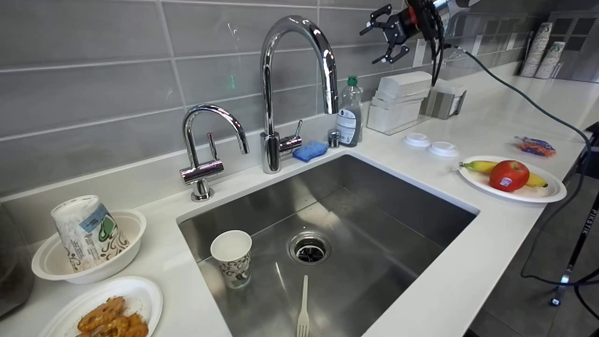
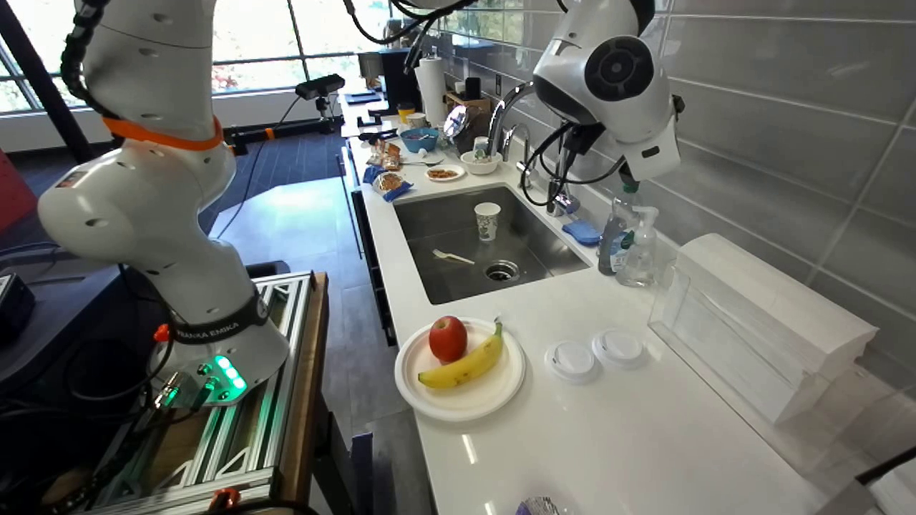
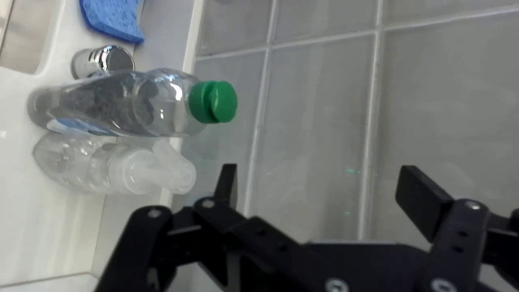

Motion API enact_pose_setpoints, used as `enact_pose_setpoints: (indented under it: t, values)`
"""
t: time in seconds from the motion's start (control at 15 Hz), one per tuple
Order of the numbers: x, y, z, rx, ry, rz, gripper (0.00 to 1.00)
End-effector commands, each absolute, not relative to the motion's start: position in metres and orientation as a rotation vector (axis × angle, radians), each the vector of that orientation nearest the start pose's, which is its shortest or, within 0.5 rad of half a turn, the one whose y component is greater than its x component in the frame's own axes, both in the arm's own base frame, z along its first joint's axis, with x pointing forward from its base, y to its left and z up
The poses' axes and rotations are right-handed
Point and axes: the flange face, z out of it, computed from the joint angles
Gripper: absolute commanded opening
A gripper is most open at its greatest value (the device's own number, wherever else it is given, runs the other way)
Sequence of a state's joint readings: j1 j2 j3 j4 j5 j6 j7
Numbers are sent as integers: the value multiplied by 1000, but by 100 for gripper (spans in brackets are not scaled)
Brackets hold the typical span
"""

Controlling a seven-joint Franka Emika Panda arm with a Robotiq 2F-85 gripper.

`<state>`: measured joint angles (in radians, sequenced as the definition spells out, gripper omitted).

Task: Open the soap bottle

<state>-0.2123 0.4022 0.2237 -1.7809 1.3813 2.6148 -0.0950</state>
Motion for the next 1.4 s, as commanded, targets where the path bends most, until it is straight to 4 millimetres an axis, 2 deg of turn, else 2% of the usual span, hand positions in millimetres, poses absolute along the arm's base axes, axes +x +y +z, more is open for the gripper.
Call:
enact_pose_setpoints:
  t: [0.0, 0.07, 0.13, 0.4, 0.8, 0.87, 0.93, 1.07, 1.27, 1.33]
  values:
    - [651, -23, 341, -1769, 1083, -296, 100]
    - [666, -26, 350, -1812, 1092, -341, 100]
    - [664, -27, 345, -1816, 1090, -332, 100]
    - [668, -28, 350, -1826, 1084, -351, 100]
    - [665, -5, 324, -1845, 1008, -291, 100]
    - [665, -3, 321, -1848, 999, -287, 96]
    - [665, -1, 320, -1854, 976, -291, 80]
    - [665, 2, 319, -1880, 923, -302, 72]
    - [665, 5, 318, -1911, 857, -320, 45]
    - [665, 5, 317, -1919, 841, -325, 42]
